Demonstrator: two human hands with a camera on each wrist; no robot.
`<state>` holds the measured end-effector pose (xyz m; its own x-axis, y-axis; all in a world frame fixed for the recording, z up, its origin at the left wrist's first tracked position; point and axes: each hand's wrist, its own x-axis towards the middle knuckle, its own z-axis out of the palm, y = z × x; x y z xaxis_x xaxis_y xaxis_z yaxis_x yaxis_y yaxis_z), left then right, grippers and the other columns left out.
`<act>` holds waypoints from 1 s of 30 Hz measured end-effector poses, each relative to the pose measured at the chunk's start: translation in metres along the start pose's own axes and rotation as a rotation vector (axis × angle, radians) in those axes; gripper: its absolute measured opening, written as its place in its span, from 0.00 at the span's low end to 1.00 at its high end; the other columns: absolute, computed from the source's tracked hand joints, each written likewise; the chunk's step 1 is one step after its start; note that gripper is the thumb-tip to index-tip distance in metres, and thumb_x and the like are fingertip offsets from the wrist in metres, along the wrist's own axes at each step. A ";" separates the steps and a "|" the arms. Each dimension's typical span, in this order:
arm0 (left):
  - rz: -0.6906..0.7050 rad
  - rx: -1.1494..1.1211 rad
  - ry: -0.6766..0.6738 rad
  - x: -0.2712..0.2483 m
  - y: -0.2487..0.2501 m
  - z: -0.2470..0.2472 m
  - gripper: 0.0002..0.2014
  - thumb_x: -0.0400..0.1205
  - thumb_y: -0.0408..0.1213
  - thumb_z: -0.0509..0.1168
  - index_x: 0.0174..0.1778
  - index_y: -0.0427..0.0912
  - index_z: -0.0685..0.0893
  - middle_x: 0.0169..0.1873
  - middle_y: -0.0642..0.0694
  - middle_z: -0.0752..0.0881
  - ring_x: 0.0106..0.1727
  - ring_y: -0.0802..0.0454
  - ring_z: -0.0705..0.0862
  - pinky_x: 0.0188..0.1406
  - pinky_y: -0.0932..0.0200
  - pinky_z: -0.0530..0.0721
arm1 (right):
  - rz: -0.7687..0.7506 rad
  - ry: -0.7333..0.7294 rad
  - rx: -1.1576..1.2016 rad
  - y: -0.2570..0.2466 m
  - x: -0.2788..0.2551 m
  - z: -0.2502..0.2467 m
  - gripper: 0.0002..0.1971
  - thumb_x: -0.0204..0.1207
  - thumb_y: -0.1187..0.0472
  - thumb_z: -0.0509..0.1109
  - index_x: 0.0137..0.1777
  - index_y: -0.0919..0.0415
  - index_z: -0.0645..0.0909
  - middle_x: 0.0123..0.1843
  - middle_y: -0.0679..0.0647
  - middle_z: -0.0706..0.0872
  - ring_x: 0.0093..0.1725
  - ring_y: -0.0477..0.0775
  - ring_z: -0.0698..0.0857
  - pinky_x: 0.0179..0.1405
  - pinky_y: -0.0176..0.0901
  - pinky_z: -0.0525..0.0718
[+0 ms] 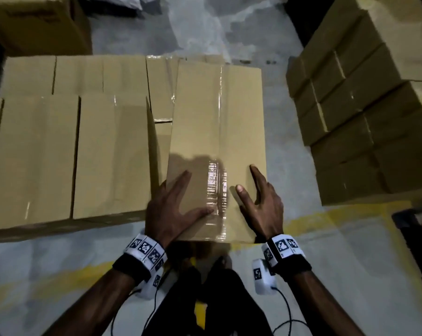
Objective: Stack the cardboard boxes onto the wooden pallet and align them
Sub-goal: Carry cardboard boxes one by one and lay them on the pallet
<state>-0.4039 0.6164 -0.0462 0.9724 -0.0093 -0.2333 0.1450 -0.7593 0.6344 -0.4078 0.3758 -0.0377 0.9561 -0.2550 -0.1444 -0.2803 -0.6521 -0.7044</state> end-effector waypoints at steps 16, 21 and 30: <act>-0.225 0.110 0.097 0.109 -0.126 0.118 0.54 0.63 0.88 0.64 0.86 0.75 0.60 0.82 0.43 0.70 0.63 0.35 0.87 0.62 0.41 0.88 | -0.071 -0.272 0.035 0.103 0.133 0.167 0.37 0.77 0.24 0.59 0.86 0.30 0.62 0.80 0.41 0.77 0.79 0.47 0.76 0.68 0.42 0.73; -0.229 0.147 0.167 0.127 -0.138 0.133 0.48 0.71 0.80 0.67 0.87 0.69 0.63 0.80 0.37 0.70 0.73 0.33 0.80 0.69 0.39 0.84 | -0.067 -0.287 0.023 0.103 0.150 0.185 0.38 0.75 0.24 0.59 0.86 0.28 0.61 0.78 0.43 0.78 0.74 0.51 0.79 0.71 0.53 0.77; -0.274 0.151 0.195 0.137 -0.143 0.134 0.38 0.80 0.69 0.67 0.86 0.64 0.67 0.79 0.30 0.68 0.79 0.31 0.68 0.77 0.35 0.75 | -0.027 -0.297 0.006 0.097 0.152 0.205 0.38 0.73 0.22 0.59 0.85 0.21 0.56 0.86 0.47 0.72 0.85 0.57 0.70 0.79 0.72 0.70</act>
<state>-0.3165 0.6364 -0.2679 0.9198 0.3212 -0.2254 0.3907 -0.8040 0.4484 -0.2718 0.4197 -0.2702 0.9465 -0.0171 -0.3222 -0.2551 -0.6514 -0.7146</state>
